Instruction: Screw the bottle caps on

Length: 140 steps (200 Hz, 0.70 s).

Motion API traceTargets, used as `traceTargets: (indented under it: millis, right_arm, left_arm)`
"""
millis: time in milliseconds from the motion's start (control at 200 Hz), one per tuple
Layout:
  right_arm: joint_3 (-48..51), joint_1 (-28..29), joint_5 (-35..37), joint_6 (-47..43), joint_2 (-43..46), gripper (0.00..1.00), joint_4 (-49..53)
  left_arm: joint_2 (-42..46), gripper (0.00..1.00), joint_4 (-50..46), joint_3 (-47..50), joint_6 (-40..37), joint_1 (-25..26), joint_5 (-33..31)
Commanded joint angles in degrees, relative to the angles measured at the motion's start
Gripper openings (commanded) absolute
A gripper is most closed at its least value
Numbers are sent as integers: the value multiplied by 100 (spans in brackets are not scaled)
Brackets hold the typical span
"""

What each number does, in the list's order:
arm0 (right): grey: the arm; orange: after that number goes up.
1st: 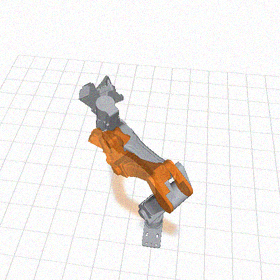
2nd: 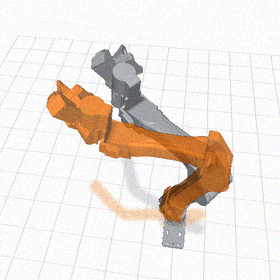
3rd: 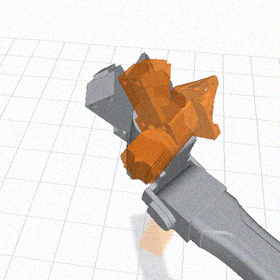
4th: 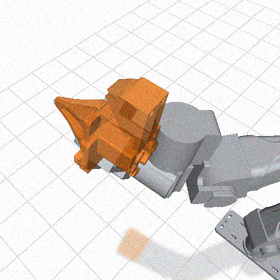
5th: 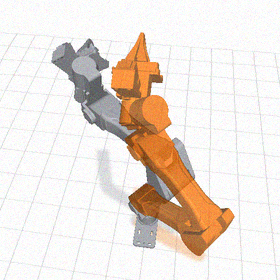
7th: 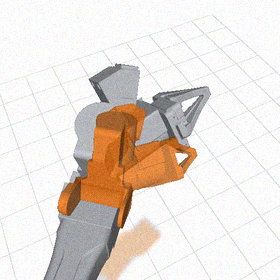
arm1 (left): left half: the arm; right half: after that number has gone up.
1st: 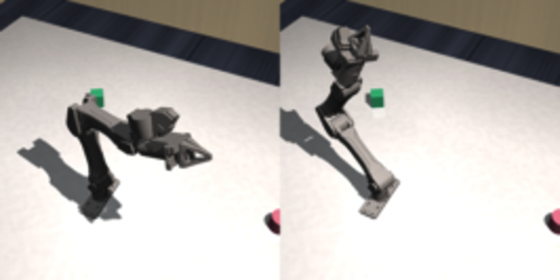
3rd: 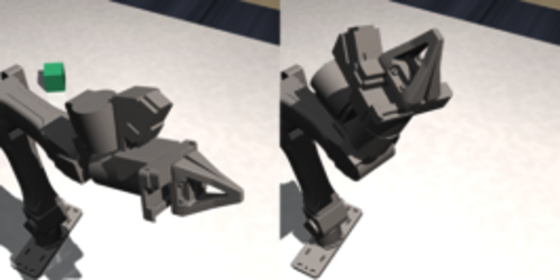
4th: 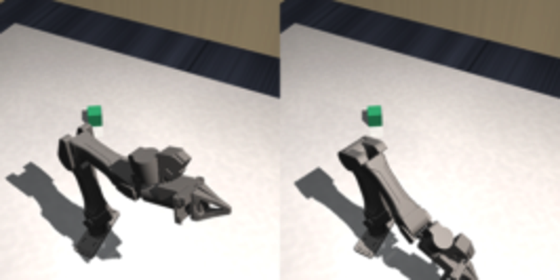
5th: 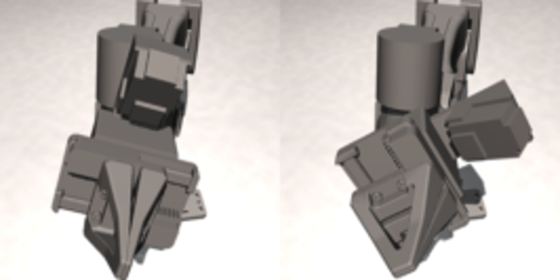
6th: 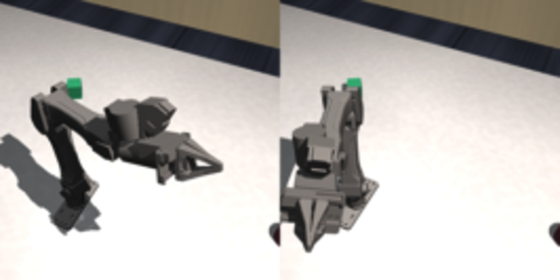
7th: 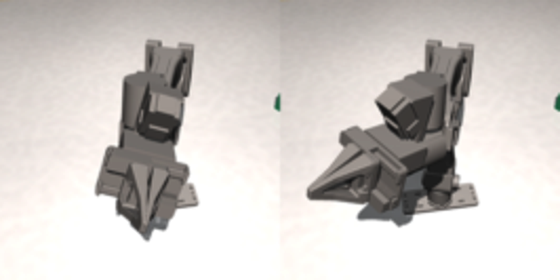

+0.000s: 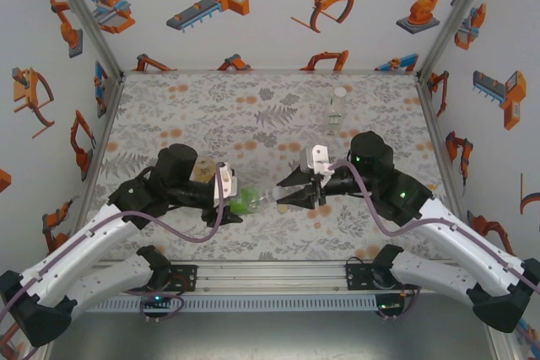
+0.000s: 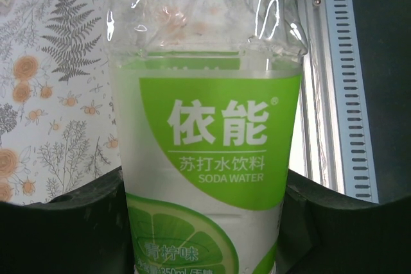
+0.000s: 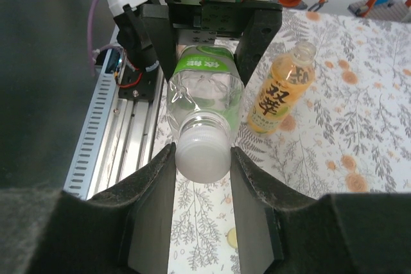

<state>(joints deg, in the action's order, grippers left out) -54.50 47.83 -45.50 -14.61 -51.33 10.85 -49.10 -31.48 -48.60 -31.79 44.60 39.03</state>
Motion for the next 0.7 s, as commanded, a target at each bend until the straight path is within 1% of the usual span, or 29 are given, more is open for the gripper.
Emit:
traceTargets:
  millis: [0, 696]
  right_arm:
    - [163, 13, -243, -27, 74, 9, -456]
    - [23, 206, -381, -34, -183, 8, -470]
  left_arm:
    - [145, 0, 109, -97, -113, 23, 411]
    - [64, 0, 149, -88, -63, 25, 400]
